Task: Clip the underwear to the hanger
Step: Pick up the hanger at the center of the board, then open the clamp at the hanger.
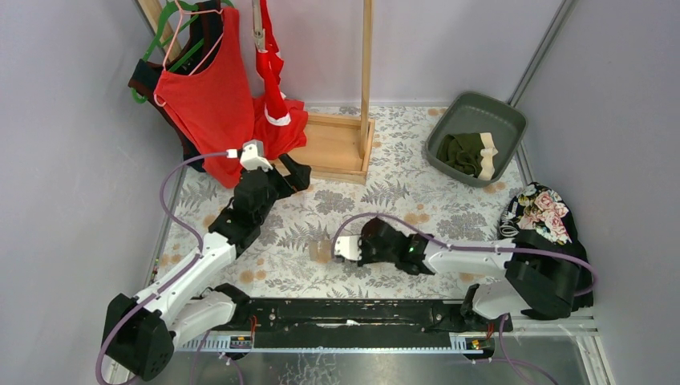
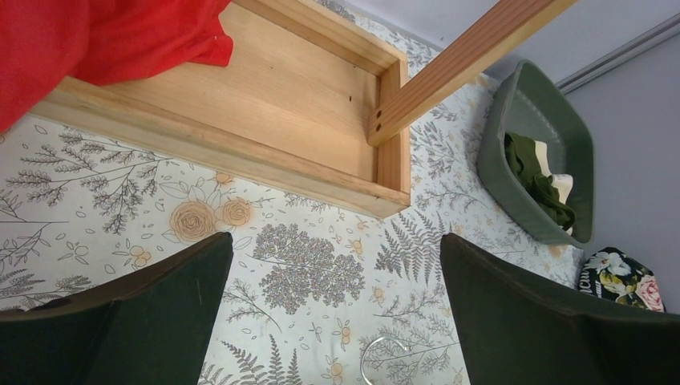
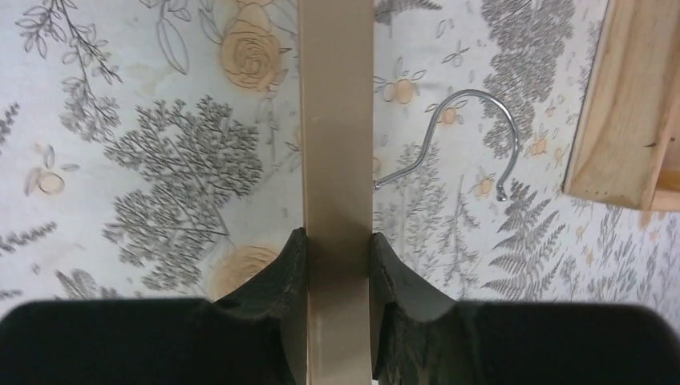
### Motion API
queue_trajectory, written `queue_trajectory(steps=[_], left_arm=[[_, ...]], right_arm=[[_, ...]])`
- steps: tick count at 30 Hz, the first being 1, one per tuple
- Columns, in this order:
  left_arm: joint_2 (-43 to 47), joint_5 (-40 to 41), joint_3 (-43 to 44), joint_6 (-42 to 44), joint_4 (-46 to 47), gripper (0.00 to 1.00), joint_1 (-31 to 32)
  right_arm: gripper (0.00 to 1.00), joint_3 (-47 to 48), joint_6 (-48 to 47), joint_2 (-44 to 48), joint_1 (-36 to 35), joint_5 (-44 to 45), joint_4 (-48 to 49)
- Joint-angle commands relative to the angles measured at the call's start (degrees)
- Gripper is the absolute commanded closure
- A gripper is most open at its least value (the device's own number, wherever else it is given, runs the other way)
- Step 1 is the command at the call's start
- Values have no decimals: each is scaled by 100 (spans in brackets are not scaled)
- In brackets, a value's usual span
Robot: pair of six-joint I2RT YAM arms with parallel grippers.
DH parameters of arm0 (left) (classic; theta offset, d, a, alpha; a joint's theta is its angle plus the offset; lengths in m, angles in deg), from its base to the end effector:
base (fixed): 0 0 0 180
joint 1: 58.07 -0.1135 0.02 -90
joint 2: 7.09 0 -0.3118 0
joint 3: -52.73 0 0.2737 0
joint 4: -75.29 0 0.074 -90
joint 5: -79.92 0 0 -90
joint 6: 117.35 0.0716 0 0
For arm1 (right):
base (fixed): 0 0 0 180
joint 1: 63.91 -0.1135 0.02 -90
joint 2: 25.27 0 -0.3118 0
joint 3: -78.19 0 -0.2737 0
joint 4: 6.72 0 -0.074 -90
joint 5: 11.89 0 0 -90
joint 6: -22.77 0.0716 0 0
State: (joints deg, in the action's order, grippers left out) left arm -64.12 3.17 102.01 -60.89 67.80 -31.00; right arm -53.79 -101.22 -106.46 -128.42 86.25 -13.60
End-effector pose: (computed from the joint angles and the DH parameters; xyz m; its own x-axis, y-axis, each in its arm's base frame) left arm 0.2391 -0.1038 0.3004 -0.3310 -0.4348 -0.8375 0.0758 0.8724 -0.4829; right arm 0.1435 0.2775 0.1787 0.2439 -0.7744 -0.5838 -0.8570 0.1096 -0.5035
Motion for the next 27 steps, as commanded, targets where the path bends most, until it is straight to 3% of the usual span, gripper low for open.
queue_trajectory(steps=[1,5,10,13,19,27], left_arm=[[224,-105,-103,123,204,0,-76],[221,-401,-190,81,289,0,-105],[225,-1559,-387,264,616,0,-135],[239,-1886,-431,315,497,0,-177],[165,-2549,-697,-53,661,0,-562],[-620,-4095,-1103,-625,1900,0,-778]], right_arm=[[100,183,-1593,623,899,-2242,150],[100,700,-2343,434,1712,-3401,-401],[100,1862,-3387,-486,2335,-4460,-1788],[100,2248,-3730,-803,2565,-4592,-2268],[100,2326,-4064,-888,2922,-4664,-2175],[100,2621,-4445,-899,3318,-4946,-2331]])
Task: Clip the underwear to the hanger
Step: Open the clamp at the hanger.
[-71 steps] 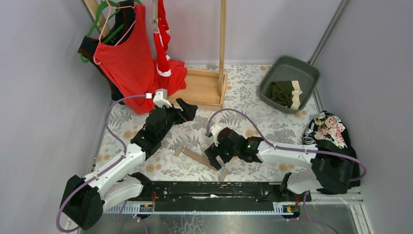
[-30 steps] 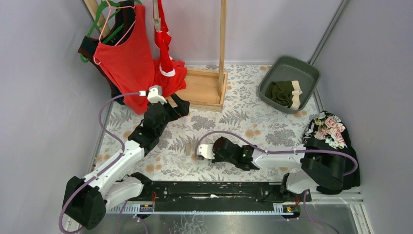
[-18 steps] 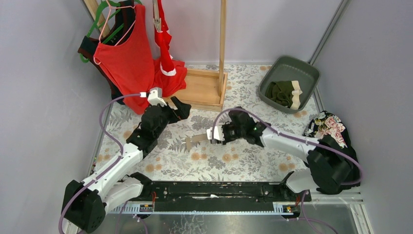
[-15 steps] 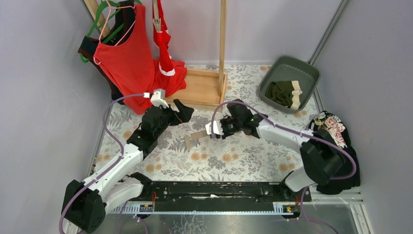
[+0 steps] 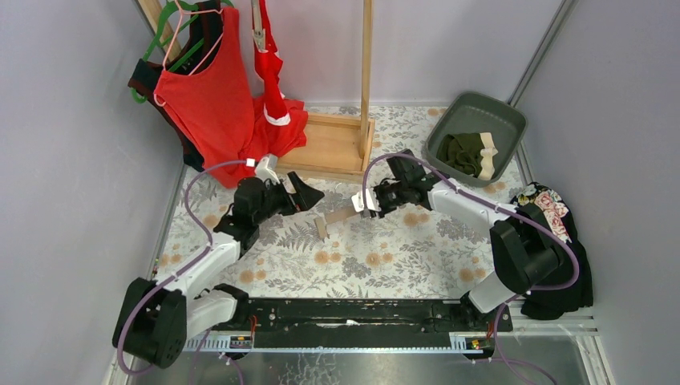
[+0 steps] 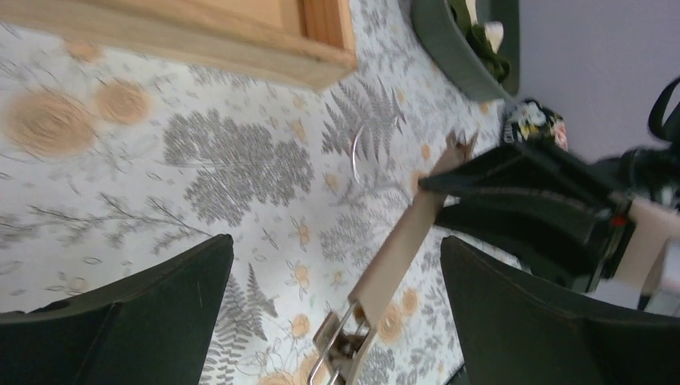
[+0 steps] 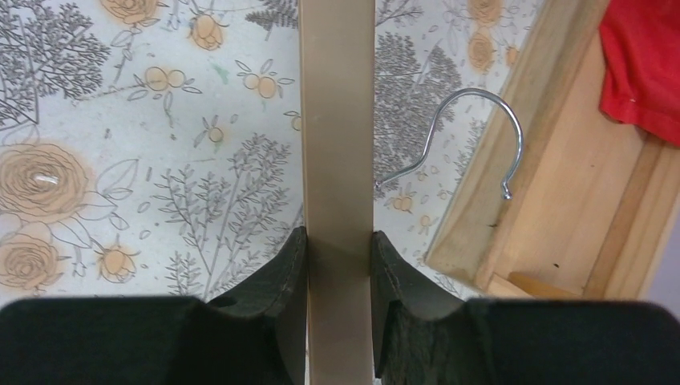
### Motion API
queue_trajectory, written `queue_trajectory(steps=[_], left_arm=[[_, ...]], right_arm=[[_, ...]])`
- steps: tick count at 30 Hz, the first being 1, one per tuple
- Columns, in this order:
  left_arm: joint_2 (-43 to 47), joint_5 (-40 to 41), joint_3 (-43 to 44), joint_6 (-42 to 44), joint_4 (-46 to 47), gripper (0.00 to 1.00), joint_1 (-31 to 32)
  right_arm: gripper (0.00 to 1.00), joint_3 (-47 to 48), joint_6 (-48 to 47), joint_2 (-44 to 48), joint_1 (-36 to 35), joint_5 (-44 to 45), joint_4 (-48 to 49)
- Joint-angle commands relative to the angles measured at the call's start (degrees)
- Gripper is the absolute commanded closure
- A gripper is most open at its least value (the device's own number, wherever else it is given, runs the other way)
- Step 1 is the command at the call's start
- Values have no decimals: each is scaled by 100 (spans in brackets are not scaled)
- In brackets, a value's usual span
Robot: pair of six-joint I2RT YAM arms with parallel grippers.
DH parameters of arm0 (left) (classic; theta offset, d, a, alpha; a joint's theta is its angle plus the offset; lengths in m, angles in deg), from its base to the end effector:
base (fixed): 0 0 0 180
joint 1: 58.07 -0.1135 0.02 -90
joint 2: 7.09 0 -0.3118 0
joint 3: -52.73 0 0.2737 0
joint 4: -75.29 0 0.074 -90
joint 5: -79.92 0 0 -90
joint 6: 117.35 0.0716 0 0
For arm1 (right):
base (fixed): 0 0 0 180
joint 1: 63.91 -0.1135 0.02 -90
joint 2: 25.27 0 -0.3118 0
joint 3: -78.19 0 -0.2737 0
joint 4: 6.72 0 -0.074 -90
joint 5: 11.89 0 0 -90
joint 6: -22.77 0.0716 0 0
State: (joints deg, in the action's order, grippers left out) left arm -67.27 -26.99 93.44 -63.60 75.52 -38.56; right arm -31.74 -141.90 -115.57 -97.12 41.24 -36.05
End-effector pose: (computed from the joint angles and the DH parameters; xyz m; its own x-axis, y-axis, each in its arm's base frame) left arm 0.2358 -0.1056 0.2458 -0.5925 -0.3903 -0.7047 0.2828 0.7184 -0.6356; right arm 0.2807 0.2351 0.2307 0.5683 -0.5501 -0.6119 -0.8160 -0.2814 -0.5048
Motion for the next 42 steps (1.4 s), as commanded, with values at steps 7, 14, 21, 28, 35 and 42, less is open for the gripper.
queue_trajectory(steps=[7,14,21,28,35,42], left_arm=[[-596,-1694,-337,-409,1653,2,-28],[-703,-1962,-379,-501,1960,7,-17],[-1053,-2150,-347,-547,2177,9,0],[-1231,-2211,-359,-541,2309,20,33],[-1302,-2310,-353,-515,2333,52,50],[-1432,-2417,-316,-459,2320,61,112]], right_arm=[[100,661,-555,-121,406,-660,-271],[100,780,-654,-187,555,-805,-362],[100,788,-682,-197,577,-867,-359],[100,886,-746,-285,588,-851,-442],[100,895,-767,-317,595,-782,-452],[100,928,-781,-338,631,-770,-468]])
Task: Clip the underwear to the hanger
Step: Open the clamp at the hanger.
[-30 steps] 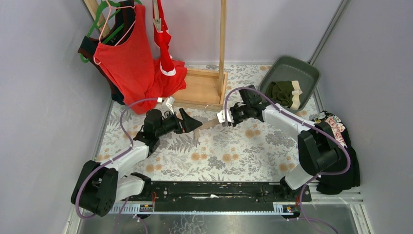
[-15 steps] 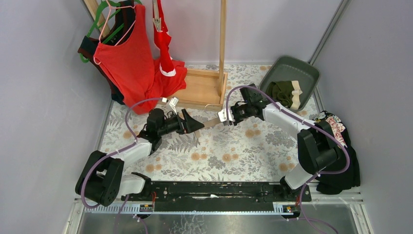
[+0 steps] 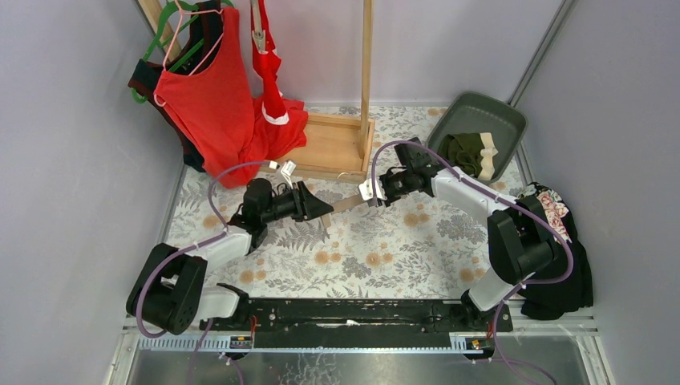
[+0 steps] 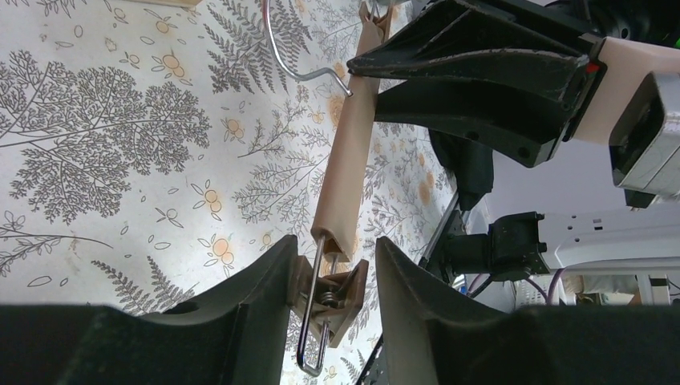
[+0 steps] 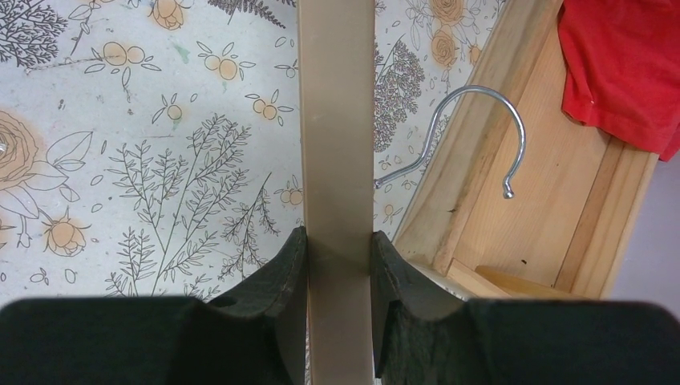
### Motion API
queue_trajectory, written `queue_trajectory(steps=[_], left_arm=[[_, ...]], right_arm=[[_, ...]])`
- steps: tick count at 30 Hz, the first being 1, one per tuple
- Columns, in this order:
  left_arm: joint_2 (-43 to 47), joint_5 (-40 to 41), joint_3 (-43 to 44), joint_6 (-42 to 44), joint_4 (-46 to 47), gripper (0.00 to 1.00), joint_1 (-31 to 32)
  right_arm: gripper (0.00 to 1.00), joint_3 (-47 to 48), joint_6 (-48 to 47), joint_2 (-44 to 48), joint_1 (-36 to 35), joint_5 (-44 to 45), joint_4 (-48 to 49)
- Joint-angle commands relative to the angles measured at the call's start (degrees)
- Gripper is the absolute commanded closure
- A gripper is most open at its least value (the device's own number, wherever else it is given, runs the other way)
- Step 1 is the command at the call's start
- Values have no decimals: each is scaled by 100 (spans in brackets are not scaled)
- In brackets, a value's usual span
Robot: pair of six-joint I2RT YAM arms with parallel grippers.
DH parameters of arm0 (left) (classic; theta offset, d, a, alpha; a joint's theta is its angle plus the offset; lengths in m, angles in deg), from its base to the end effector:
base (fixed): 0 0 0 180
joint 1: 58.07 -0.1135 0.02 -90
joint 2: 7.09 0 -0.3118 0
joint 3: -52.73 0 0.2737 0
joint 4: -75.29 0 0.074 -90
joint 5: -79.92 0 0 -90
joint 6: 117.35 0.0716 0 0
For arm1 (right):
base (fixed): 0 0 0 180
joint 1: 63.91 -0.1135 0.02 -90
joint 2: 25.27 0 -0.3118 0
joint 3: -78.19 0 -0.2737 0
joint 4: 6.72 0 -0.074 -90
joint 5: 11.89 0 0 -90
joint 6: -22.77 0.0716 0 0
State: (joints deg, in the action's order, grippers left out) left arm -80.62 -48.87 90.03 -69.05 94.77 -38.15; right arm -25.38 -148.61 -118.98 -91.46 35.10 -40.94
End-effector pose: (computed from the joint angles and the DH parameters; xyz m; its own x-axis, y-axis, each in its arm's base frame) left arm 0.2448 -0.1364 0.2133 -0.7542 -0.2782 -0.5949 0.4391 0.4599 -0.7718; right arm 0.3145 0.2191 0.2445 0.6026 -0.5011 -0.6211 -0.7931 -0.2902 -0.5355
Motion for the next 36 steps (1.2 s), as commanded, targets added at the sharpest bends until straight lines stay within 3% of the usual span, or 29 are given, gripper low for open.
queue_trajectory(steps=[1,8,11,13,19,20,22,27,35,36], left_arm=[[-128,-242,37,101,376,61,87],[-218,-300,70,168,310,61,161],[-228,-289,67,188,310,75,161],[-233,-301,77,188,326,78,161],[-230,-178,152,225,248,71,161],[-230,-168,147,212,298,75,161],[-246,-143,114,183,421,99,160],[-331,-39,12,60,650,100,161],[-282,514,-420,-406,1374,100,222],[-298,546,-455,-432,1420,100,223]], right_arm=[[100,297,-121,3,71,-155,10],[100,330,-177,-15,127,-156,-50],[100,336,-201,-45,139,-147,-70],[100,355,-226,-65,144,-138,-108],[100,332,-238,-66,143,-134,-120],[100,330,-223,-70,142,-117,-108],[100,328,-202,-84,145,-81,-91],[100,34,645,67,144,38,896],[75,135,1969,108,138,23,1460],[67,140,2032,141,143,-25,1474]])
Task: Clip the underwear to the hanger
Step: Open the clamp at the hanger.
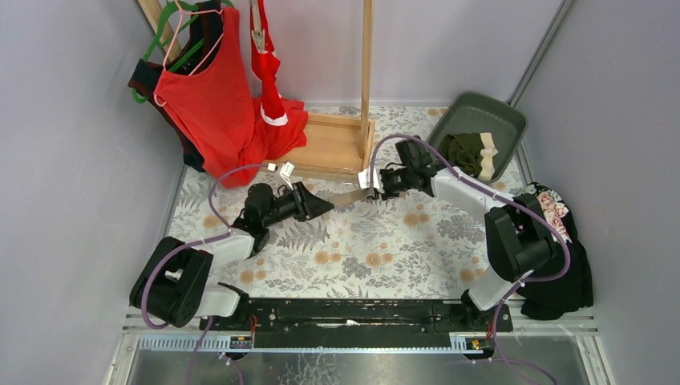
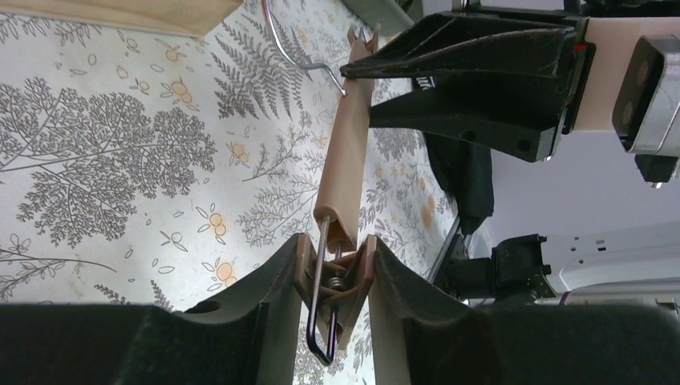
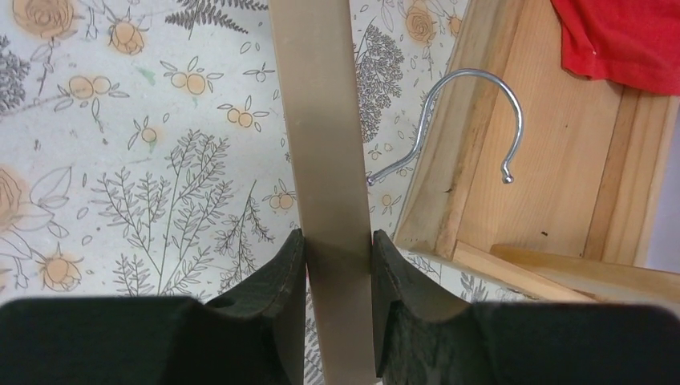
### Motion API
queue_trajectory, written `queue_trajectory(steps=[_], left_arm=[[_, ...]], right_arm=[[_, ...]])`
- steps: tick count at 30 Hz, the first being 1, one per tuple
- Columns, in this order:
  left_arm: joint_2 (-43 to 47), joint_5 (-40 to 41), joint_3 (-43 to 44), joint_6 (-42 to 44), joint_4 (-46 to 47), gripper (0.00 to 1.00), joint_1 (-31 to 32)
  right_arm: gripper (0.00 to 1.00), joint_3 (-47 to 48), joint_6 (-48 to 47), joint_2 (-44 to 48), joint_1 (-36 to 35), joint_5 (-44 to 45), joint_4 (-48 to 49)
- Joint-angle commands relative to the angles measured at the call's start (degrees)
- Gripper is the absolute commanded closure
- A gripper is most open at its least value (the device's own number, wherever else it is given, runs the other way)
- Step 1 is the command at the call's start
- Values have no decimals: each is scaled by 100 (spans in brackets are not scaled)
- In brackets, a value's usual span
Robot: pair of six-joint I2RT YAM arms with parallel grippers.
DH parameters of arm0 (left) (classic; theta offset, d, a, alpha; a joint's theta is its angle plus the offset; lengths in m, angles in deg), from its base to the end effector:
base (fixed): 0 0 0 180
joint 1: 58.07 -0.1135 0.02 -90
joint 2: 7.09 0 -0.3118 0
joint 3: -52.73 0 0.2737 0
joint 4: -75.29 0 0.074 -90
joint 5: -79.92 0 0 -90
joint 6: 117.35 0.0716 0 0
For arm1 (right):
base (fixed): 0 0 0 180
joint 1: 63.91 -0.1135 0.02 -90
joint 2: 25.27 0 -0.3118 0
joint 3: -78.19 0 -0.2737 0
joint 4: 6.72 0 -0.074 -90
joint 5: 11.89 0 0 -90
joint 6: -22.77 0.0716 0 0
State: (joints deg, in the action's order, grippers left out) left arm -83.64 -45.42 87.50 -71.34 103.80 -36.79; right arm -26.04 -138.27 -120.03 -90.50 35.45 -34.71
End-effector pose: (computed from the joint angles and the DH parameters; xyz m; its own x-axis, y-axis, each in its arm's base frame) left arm 0.2463 -0.1404 0.2040 -0.7239 -0.3261 -0.6080 0.4419 0.4577 -0.7715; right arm 0.3280 0.2184 0.2426 0.4899 -0.5325 -0.6902 -0.8596 -0.1631 -0.4843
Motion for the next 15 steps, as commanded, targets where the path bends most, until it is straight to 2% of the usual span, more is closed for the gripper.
queue_trajectory(steps=[1,2,3,8,11,13,15], left_arm=[[-12,218,-233,-233,575,100,87],[-29,237,-260,-254,636,100,91],[-91,252,-268,-262,677,100,91],[-372,224,-281,-364,942,100,128],[-456,282,-417,-506,1293,100,184],[-444,400,-565,-611,1563,100,257],[-413,531,-737,-717,1865,100,344]], right_arm=[[41,195,1054,288,48,-100,879],[7,159,1069,337,46,-143,894],[0,131,1085,382,41,-174,915],[1,206,2096,442,43,148,1143],[1,104,4289,558,41,1156,2232],[1,288,5761,625,43,1855,2159],[1,643,6752,689,46,1936,1549]])
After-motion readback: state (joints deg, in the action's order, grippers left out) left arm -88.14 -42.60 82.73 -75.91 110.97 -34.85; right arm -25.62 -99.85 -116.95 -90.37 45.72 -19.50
